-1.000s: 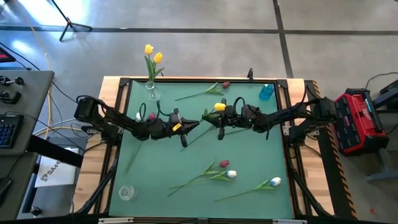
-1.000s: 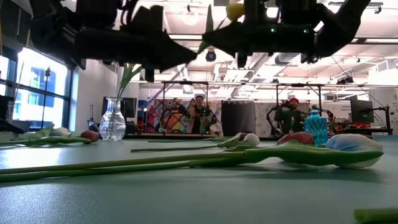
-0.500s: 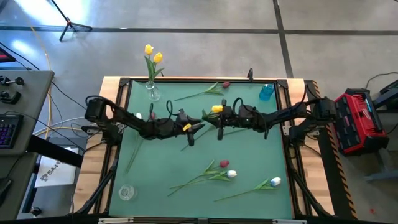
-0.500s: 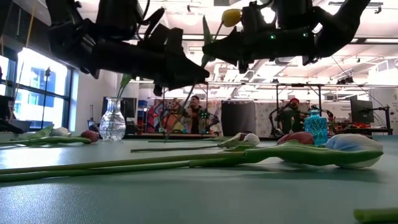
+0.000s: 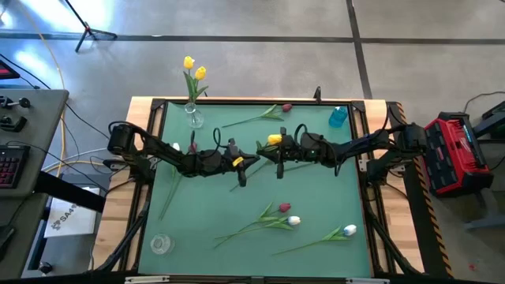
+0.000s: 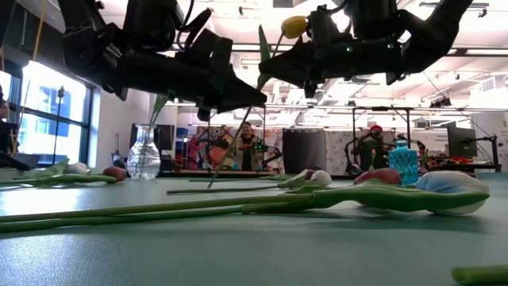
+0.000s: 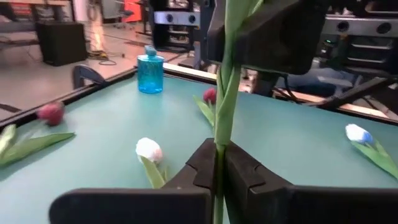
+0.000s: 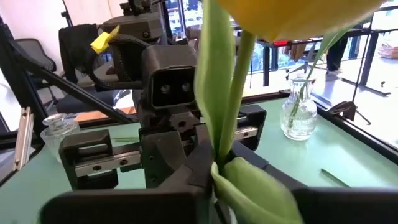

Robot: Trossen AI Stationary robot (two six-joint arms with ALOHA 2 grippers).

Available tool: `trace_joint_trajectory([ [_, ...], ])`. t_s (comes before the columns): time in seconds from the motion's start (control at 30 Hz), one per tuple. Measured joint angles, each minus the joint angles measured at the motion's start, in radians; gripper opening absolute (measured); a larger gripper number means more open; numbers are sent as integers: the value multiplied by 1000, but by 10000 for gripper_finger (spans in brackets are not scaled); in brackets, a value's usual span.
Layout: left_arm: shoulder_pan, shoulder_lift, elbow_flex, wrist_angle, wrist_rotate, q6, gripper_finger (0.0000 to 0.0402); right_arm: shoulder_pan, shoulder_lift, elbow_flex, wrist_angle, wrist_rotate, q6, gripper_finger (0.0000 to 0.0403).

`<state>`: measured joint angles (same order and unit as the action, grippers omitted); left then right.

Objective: Sort flowers into vase by color
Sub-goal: Put the yellow flower into the top transparent vase

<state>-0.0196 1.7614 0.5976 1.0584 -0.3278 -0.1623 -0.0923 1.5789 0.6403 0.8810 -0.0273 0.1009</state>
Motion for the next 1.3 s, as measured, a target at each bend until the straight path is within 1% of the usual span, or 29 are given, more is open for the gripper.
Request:
trace_joint_trajectory([
  [0.07, 0, -19, -1, -12, -36, 11, 1, 0, -8, 0, -3, 1, 1, 56],
  [0.17, 0, -66, -1, -27, -104, 36, 1, -1, -48, 0, -52, -9, 6, 101],
  [0.3, 2, -133, -4, -87, -265, 72, 1, 2, -140, 0, -166, -18, -14, 165],
  [0.4, 2, -200, -34, -88, -378, 123, 1, 1, -206, 0, -277, 43, 0, 203],
  [0.5, 19, -304, -78, -89, -460, 184, 0, 1, -220, 0, -350, 103, 4, 224],
  [0.57, 44, -386, -108, -88, -455, 213, 0, 1, -203, 0, -373, 108, 10, 228],
  [0.67, 94, -523, -146, -96, -376, 238, 0, 1, -150, -1, -376, 113, 30, 225],
  [0.73, 128, -613, -159, -131, -349, 258, 0, 1, -112, -1, -348, 113, 32, 222],
  [0.87, 192, -769, -159, -236, -341, 329, 0, 1, -49, -1, -295, 114, 48, 215],
  [1.0, 264, -878, -164, -302, -281, 297, 0, 1, -13, -1, -262, 131, 49, 213],
  [1.07, 301, -912, -195, -271, -242, 290, 0, 1, -2, -1, -257, 132, 49, 213],
  [1.13, 340, -931, -243, -217, -235, 283, 0, 3, 9, -1, -254, 132, 52, 213],
  [1.2, 385, -939, -299, -139, -230, 279, 0, 3, 16, -1, -255, 132, 52, 213],
  [1.3, 459, -943, -361, -30, -196, 279, 0, 3, 19, -1, -255, 128, 52, 213],
])
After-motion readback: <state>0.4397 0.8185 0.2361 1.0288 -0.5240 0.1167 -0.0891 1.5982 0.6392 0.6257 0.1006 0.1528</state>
